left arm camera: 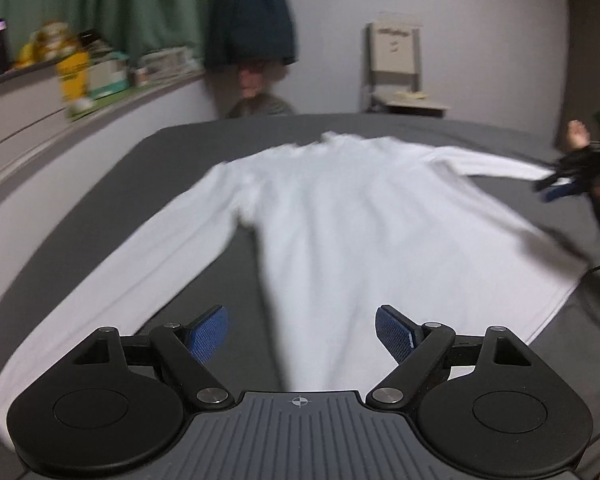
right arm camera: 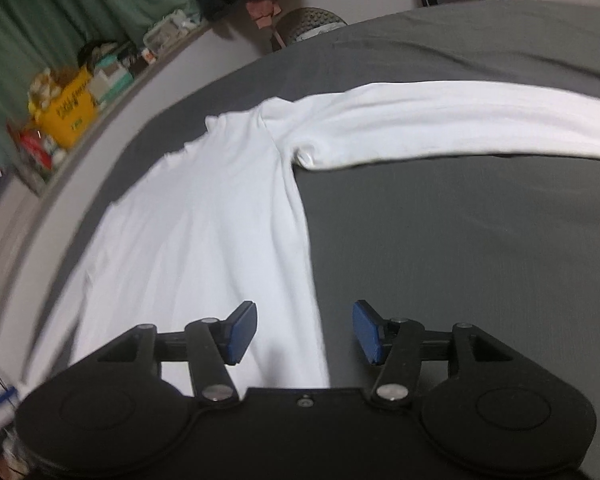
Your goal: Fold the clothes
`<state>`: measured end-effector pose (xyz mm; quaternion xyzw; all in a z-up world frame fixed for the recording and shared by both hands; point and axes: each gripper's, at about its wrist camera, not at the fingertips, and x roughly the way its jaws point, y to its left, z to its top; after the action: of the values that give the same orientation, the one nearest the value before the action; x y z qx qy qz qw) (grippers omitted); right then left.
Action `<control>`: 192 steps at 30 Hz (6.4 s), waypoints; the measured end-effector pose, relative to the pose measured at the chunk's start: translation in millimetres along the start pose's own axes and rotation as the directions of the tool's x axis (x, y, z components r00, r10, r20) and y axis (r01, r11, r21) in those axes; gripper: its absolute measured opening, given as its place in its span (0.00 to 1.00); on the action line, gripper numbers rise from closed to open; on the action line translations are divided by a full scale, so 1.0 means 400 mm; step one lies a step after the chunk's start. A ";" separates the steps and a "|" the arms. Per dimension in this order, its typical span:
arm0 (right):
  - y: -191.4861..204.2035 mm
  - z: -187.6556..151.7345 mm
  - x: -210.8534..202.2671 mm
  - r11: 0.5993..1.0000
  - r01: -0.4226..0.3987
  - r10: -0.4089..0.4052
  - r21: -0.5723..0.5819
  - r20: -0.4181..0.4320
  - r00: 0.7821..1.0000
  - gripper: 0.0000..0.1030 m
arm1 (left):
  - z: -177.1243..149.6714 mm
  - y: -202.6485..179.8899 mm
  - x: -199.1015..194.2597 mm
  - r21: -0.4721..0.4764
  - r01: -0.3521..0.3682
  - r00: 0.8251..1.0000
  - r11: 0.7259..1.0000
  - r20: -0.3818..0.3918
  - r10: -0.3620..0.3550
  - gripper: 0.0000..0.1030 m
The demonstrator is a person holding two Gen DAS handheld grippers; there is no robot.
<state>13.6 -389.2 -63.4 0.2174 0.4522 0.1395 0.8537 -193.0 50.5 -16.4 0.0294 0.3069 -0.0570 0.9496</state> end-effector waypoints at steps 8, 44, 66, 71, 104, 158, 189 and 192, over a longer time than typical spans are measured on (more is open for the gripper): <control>-0.028 0.108 0.161 0.987 -0.075 0.079 0.140 -0.018 0.997 0.51 | 0.070 -0.161 0.179 0.024 0.217 0.975 0.976 -0.056 -0.215 0.81; -0.200 0.223 0.345 0.813 -0.326 0.264 0.482 0.193 0.945 0.45 | -0.044 -0.254 0.337 -0.117 0.131 0.979 0.984 -0.142 -0.147 0.85; -0.581 0.361 0.047 0.832 0.528 -0.554 0.171 0.182 0.813 0.23 | -0.032 -0.289 0.340 -0.020 0.081 0.978 0.997 -0.189 -0.083 0.86; -0.542 0.366 0.046 0.853 0.504 -0.521 0.133 0.270 0.810 0.05 | -0.033 -0.294 0.343 -0.008 0.075 0.979 0.997 -0.188 -0.075 0.89; 0.560 -0.516 0.194 0.670 -0.257 0.305 -0.696 -0.058 0.951 0.11 | -0.157 0.019 0.229 -0.782 0.206 0.978 0.589 0.185 -0.096 0.95; 0.567 -0.591 0.150 0.506 -0.161 0.223 -0.847 -0.052 0.973 0.02 | -0.070 -0.016 0.240 -0.522 -0.039 0.991 0.852 -0.127 -0.032 0.03; 0.606 -0.258 -0.303 0.887 -0.253 0.248 -0.385 -0.062 0.967 1.00 | -0.040 -0.117 0.276 -0.459 -0.043 0.992 0.887 -0.127 -0.018 0.04; 0.719 -0.217 -0.384 0.916 -0.091 0.072 -0.392 -0.061 0.995 1.00 | -0.040 -0.154 0.270 -0.382 -0.033 0.992 0.924 -0.127 -0.017 0.04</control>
<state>-155.3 -185.6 145.9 0.0565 0.4248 0.2680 0.8629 -123.2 -18.8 -94.1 -0.1517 0.3724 0.0099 0.9156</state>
